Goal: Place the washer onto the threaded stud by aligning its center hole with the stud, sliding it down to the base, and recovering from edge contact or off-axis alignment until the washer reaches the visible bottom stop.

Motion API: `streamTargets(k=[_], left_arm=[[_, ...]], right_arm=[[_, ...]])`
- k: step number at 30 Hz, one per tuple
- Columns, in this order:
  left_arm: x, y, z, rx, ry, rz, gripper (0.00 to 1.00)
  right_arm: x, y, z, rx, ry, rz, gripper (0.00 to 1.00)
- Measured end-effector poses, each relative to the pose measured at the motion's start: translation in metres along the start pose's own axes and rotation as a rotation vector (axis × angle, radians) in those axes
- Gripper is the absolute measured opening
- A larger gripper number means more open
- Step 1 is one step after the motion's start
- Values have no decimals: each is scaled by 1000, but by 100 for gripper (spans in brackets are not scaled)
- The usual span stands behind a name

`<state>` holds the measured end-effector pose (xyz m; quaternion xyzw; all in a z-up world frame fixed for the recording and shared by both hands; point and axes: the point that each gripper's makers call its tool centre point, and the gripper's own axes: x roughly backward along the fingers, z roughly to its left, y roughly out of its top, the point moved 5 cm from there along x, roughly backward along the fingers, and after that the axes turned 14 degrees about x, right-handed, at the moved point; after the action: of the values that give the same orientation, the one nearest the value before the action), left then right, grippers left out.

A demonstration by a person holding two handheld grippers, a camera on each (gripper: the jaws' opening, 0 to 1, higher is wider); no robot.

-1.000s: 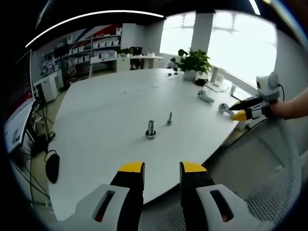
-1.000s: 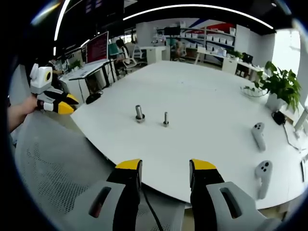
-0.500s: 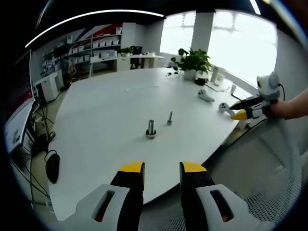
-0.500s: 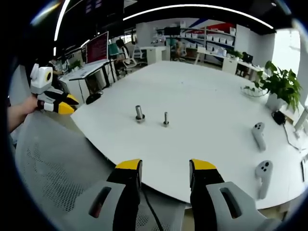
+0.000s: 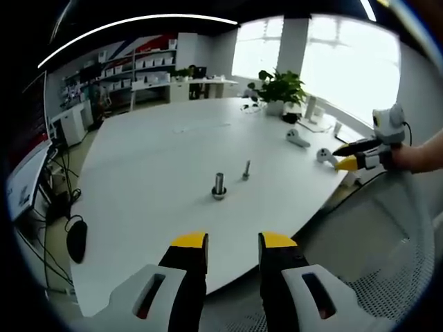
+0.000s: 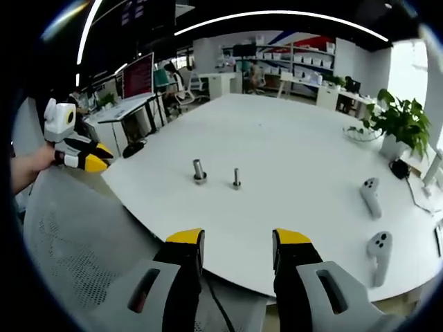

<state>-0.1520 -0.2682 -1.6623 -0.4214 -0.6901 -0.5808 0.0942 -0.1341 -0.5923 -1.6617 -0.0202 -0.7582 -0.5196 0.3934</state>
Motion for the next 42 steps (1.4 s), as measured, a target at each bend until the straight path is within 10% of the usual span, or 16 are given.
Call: streamTargets(k=[42], left_arm=[[2, -3, 8, 29, 68, 18, 27]], right_arm=[[-1, 4, 8, -26, 71, -40, 40]])
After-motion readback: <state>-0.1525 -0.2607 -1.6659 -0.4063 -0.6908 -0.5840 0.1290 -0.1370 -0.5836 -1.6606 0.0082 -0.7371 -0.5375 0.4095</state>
